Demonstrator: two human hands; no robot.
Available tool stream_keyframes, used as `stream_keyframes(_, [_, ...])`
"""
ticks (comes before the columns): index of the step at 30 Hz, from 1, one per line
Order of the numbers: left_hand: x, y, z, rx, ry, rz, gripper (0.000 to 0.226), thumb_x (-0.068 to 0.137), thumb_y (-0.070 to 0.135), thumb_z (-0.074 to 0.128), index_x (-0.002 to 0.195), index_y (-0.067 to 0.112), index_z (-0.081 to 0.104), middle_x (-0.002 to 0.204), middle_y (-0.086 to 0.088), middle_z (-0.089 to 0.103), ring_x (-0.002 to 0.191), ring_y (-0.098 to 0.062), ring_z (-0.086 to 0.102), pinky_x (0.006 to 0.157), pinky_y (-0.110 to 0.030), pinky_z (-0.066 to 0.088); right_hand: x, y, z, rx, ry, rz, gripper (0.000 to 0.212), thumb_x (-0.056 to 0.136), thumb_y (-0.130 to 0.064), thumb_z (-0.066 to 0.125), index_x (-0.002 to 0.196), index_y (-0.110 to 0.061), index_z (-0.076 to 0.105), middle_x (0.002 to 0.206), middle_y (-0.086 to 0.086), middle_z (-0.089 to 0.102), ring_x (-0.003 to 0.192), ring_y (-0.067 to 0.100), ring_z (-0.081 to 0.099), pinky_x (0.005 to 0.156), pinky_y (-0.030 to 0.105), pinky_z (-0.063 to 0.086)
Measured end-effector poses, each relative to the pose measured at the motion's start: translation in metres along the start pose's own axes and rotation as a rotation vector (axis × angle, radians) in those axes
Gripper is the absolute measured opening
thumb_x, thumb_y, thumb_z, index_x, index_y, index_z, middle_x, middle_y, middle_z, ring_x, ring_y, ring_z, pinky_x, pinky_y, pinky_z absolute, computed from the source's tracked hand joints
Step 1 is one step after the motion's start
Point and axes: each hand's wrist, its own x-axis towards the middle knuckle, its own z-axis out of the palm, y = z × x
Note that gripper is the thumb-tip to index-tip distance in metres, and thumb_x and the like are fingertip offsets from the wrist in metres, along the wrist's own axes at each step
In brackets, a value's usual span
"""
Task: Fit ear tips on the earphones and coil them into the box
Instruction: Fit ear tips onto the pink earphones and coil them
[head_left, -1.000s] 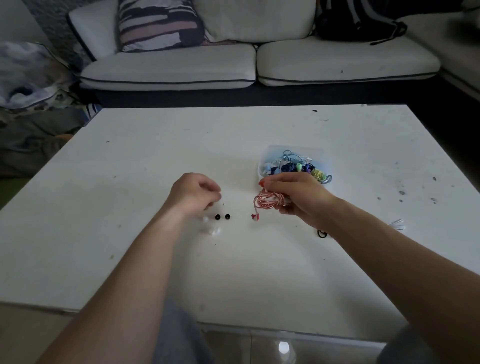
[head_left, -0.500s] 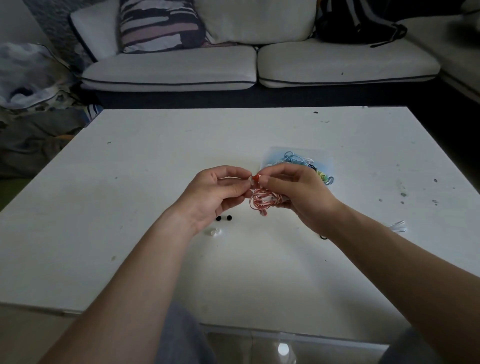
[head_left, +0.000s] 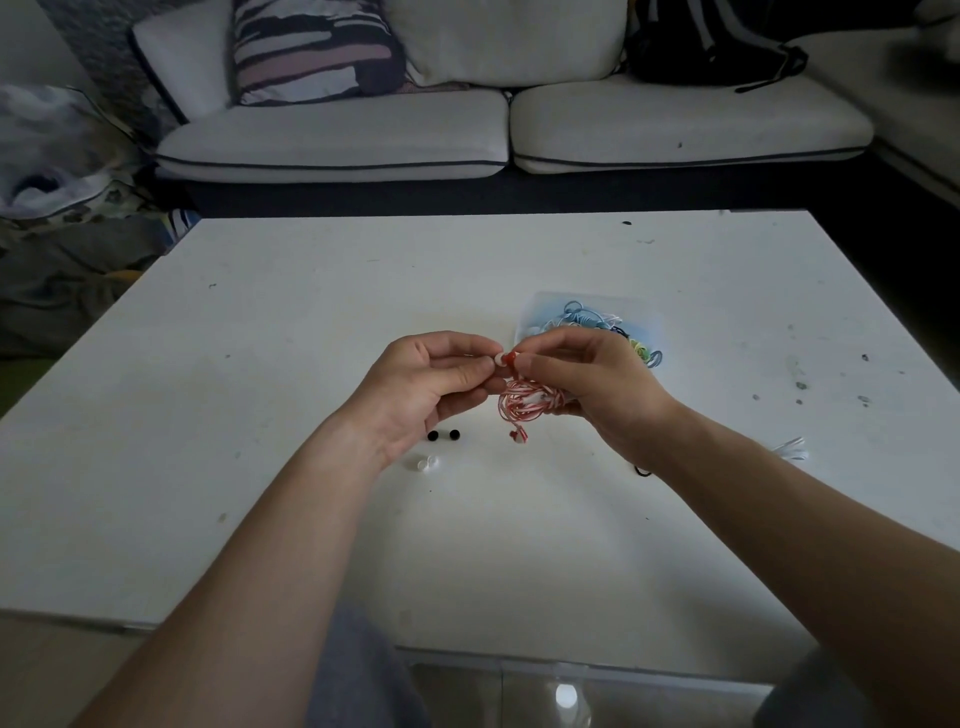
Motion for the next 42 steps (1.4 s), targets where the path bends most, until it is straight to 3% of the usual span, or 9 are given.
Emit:
stream_keyframes(9, [0.000,-0.001,-0.001,-0.005,-0.049,-0.021,0.020,0.068,0.008,0.071,0.088,0.009,0.070,0.079,-0.009,0.074,0.073,-0.016,0.073,0.064,-0.019,0.057,0.002,0.000,-0.008,-0.023,-0.122,0.027,0.005,0.082,-0.019,0.078,0.086,-0.017,0.079,0.091,0.012,0.075,0.085,0.029,0.066,0.083,0.046,0.048])
stream_keyframes(15, [0.000,-0.002,0.000,0.033,-0.091,-0.042,0.012,0.080,0.000,0.068,0.088,0.008,0.068,0.074,-0.005,0.073,0.068,-0.013,0.072,0.061,-0.018,0.055,0.002,-0.002,-0.015,-0.008,-0.244,0.040,0.021,0.073,-0.024,0.077,0.090,-0.012,0.078,0.087,0.011,0.073,0.078,0.021,0.067,0.073,0.033,0.052])
stream_keyframes(19, [0.000,-0.003,0.001,0.039,-0.079,-0.049,0.013,0.081,-0.004,0.065,0.087,0.008,0.067,0.070,-0.005,0.073,0.065,-0.012,0.071,0.059,-0.017,0.054,0.003,-0.001,-0.017,-0.028,-0.247,0.043,0.023,0.073,-0.024,0.076,0.092,-0.010,0.077,0.086,0.010,0.073,0.075,0.018,0.067,0.067,0.028,0.052])
stream_keyframes(24, [0.001,-0.004,0.003,0.040,-0.070,-0.057,0.018,0.067,0.005,0.072,0.084,0.008,0.068,0.070,-0.007,0.073,0.065,-0.013,0.071,0.060,-0.018,0.055,0.003,-0.001,-0.018,-0.047,-0.248,0.047,0.010,0.084,-0.012,0.073,0.093,-0.009,0.077,0.091,0.015,0.074,0.077,0.018,0.069,0.067,0.027,0.053])
stream_keyframes(34, [0.003,-0.007,0.004,0.060,-0.046,-0.061,0.024,0.060,0.009,0.075,0.083,0.008,0.069,0.071,-0.008,0.073,0.066,-0.015,0.072,0.060,-0.019,0.055,0.001,-0.001,-0.016,-0.123,-0.184,0.028,0.005,0.086,-0.007,0.074,0.091,-0.008,0.076,0.082,0.014,0.074,0.074,0.020,0.067,0.071,0.034,0.052])
stream_keyframes(38, [0.004,-0.008,0.003,0.072,-0.049,-0.063,0.027,0.057,0.012,0.078,0.082,0.010,0.071,0.073,-0.008,0.073,0.068,-0.015,0.072,0.062,-0.019,0.056,0.002,-0.001,-0.016,-0.152,-0.174,0.026,0.008,0.086,-0.008,0.074,0.093,-0.006,0.077,0.088,0.020,0.074,0.077,0.023,0.066,0.075,0.039,0.049])
stream_keyframes(42, [0.003,-0.006,0.003,0.041,-0.068,-0.068,0.022,0.063,0.007,0.074,0.085,0.008,0.069,0.071,-0.008,0.073,0.067,-0.015,0.072,0.061,-0.018,0.055,0.003,-0.002,-0.020,-0.126,-0.223,0.046,0.007,0.086,-0.009,0.074,0.090,-0.012,0.078,0.084,0.012,0.073,0.076,0.019,0.066,0.074,0.035,0.051])
